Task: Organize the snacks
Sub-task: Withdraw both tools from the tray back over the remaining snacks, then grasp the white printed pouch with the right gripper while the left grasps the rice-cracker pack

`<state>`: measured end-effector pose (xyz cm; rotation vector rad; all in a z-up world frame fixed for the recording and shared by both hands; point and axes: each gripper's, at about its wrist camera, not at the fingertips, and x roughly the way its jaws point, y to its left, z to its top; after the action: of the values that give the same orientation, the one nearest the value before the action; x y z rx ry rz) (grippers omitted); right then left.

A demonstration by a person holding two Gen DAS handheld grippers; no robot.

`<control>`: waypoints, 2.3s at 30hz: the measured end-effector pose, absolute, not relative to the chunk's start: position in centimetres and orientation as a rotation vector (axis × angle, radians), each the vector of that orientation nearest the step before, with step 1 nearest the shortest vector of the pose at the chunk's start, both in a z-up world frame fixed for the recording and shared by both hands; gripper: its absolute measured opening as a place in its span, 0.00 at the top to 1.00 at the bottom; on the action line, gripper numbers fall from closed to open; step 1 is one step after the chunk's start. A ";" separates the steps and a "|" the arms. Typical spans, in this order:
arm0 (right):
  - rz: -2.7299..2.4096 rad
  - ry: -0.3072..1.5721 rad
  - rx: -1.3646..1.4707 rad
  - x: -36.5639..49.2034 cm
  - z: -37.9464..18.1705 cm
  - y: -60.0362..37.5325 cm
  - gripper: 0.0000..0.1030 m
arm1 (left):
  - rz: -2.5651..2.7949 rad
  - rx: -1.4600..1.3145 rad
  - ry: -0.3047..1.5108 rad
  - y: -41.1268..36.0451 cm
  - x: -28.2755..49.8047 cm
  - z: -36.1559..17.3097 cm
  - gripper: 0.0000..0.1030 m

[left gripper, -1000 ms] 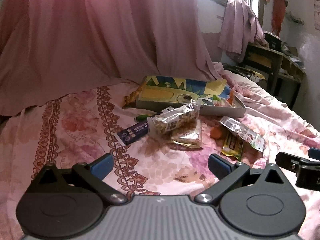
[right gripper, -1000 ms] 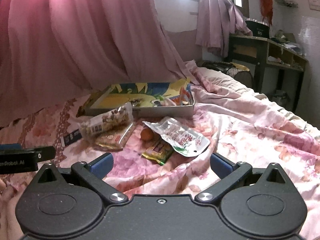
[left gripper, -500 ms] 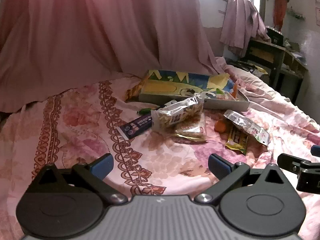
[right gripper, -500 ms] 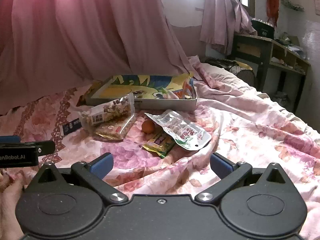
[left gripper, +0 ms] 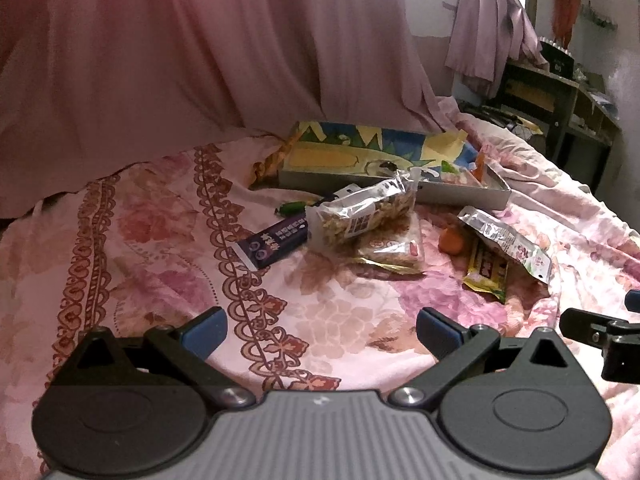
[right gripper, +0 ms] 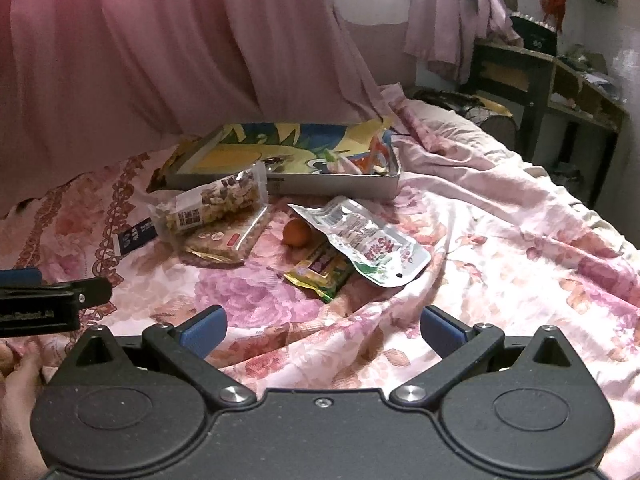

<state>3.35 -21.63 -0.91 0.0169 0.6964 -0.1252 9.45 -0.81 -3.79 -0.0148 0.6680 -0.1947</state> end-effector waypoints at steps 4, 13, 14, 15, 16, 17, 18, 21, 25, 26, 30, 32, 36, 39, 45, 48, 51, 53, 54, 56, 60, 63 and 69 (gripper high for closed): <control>-0.093 0.703 0.003 4.5 -0.8 -21.7 0.01 | -0.211 -0.008 0.677 -1.1 10.4 -4.0 0.00; -0.017 0.691 0.013 7.9 -0.1 -23.2 0.01 | -0.221 -0.007 0.697 -1.6 13.1 -4.3 0.00; -0.009 0.693 0.014 8.4 -0.1 -23.5 0.01 | -0.223 -0.008 0.699 -1.7 13.5 -4.3 0.00; 0.000 0.698 0.016 8.9 -0.1 -23.9 0.01 | -0.225 -0.009 0.701 -1.8 13.8 -4.4 0.00; 0.009 0.701 0.022 9.3 -0.2 -24.2 0.01 | -0.228 -0.010 0.703 -2.0 14.2 -4.4 0.00; 0.019 0.705 0.034 9.8 -0.2 -24.7 0.01 | -0.233 -0.011 0.705 -2.1 14.5 -4.5 0.00; 0.028 0.710 0.048 10.2 -0.3 -25.1 0.01 | -0.238 -0.010 0.707 -2.3 14.9 -4.5 0.00; 0.047 0.727 0.102 11.7 -0.5 -26.7 0.01 | -0.256 -0.006 0.712 -3.0 15.9 -4.6 0.00; 0.072 0.750 0.123 13.5 -1.0 -28.3 0.01 | -0.299 0.009 0.722 -4.2 17.1 -4.9 0.00; 0.079 0.753 0.119 13.9 -1.1 -28.7 0.01 | -0.309 0.013 0.726 -4.5 17.4 -5.0 0.00; 0.141 0.766 0.043 15.3 -2.0 -29.3 0.01 | -0.349 0.026 0.749 -5.7 18.6 -5.7 0.00; 0.183 0.773 -0.020 16.0 -2.6 -29.4 0.01 | -0.359 0.030 0.758 -6.2 19.3 -6.1 0.00; 0.235 0.774 -0.174 17.1 -4.3 -28.8 0.01 | -0.365 0.026 0.781 -6.7 20.8 -6.9 0.00; 0.226 0.770 -0.241 18.0 -5.4 -28.8 0.01 | -0.370 0.012 0.803 -7.1 21.9 -7.4 0.00; 0.243 0.828 -0.187 20.2 -7.4 -30.1 0.01 | -0.387 0.009 0.849 -8.3 23.9 -8.5 0.00; 0.241 0.847 -0.166 21.0 -8.2 -30.6 0.01 | -0.390 0.019 0.868 -9.0 24.6 -9.1 0.00; 0.240 0.877 -0.110 21.8 -8.8 -31.4 0.01 | -0.379 0.050 0.876 -9.8 25.4 -9.4 0.00; 0.241 0.886 -0.064 22.1 -9.0 -31.9 0.01 | -0.369 0.061 0.883 -10.2 26.0 -9.5 0.00; 0.241 0.887 -0.045 22.2 -9.1 -32.2 0.01 | -0.364 0.064 0.888 -10.3 26.3 -9.5 0.00; 0.234 0.884 -0.025 22.4 -9.1 -32.4 0.01 | -0.360 0.070 0.896 -10.6 26.8 -9.5 0.00; 0.247 0.865 -0.006 22.1 -8.7 -32.6 0.09 | -0.357 0.110 0.888 -10.9 26.8 -9.6 0.08; 0.240 0.852 -0.031 21.8 -8.4 -32.2 0.15 | -0.339 0.142 0.875 -11.0 26.4 -9.5 0.15; 0.232 0.829 -0.069 21.2 -7.9 -31.4 0.23 | -0.340 0.141 0.871 -10.7 25.5 -9.1 0.24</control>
<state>21.19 -31.36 -7.90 -0.0694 0.8291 0.2321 25.48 -10.72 -9.08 0.1410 0.8710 -0.3398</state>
